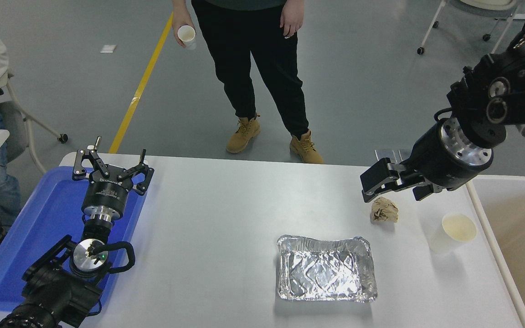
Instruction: Pick up paper cup place in dustbin
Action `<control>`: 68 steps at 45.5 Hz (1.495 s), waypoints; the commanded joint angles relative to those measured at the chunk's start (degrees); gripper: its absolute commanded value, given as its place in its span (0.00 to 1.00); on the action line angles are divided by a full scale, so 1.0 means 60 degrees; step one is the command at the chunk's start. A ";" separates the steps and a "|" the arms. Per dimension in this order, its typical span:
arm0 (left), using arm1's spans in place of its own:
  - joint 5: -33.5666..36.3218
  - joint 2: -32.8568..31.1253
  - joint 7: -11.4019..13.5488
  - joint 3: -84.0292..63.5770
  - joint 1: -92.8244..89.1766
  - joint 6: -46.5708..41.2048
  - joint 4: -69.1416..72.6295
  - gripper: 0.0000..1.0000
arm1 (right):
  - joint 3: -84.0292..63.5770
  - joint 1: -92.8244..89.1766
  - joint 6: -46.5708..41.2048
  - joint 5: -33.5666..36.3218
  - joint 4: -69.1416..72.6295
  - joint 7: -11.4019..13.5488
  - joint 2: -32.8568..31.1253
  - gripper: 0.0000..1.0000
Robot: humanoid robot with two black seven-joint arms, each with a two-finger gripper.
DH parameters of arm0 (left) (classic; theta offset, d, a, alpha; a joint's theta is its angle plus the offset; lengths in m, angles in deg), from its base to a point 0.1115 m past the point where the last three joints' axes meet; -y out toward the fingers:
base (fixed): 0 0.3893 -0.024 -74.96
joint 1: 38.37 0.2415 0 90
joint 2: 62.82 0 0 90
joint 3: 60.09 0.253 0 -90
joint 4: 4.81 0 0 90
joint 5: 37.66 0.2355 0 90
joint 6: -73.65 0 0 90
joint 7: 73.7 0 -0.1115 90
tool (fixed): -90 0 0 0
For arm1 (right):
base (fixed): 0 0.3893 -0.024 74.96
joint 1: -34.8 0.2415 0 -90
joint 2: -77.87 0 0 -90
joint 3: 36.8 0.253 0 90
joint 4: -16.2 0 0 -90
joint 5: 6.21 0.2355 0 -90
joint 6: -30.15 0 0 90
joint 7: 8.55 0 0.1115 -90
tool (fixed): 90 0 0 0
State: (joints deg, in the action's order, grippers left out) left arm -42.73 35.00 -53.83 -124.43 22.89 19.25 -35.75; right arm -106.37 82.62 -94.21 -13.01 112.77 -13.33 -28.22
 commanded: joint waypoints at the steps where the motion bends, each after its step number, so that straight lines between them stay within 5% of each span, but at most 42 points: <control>1: 0.0011 -0.0001 0.0000 0.0000 0.0000 0.0000 0.0000 1.00 | -0.0035 0.0408 -0.0586 0.0899 0.0076 0.0021 0.0323 1.00; 44: -0.0004 -0.0001 0.0000 0.0000 0.0000 -0.0015 0.0000 1.00 | -0.0035 0.0701 -0.0909 0.0958 0.0018 -0.0008 0.0236 1.00; 68: -0.0019 -0.0015 0.0000 0.0000 -0.0015 -0.0015 0.0000 1.00 | 0.0082 -0.2110 0.0598 -0.0213 -0.1359 -0.0008 0.0426 1.00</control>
State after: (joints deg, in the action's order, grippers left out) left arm -42.83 34.92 -53.83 -124.43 22.80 19.16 -35.75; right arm -106.59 78.73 -95.42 -10.88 109.66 -13.34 -26.18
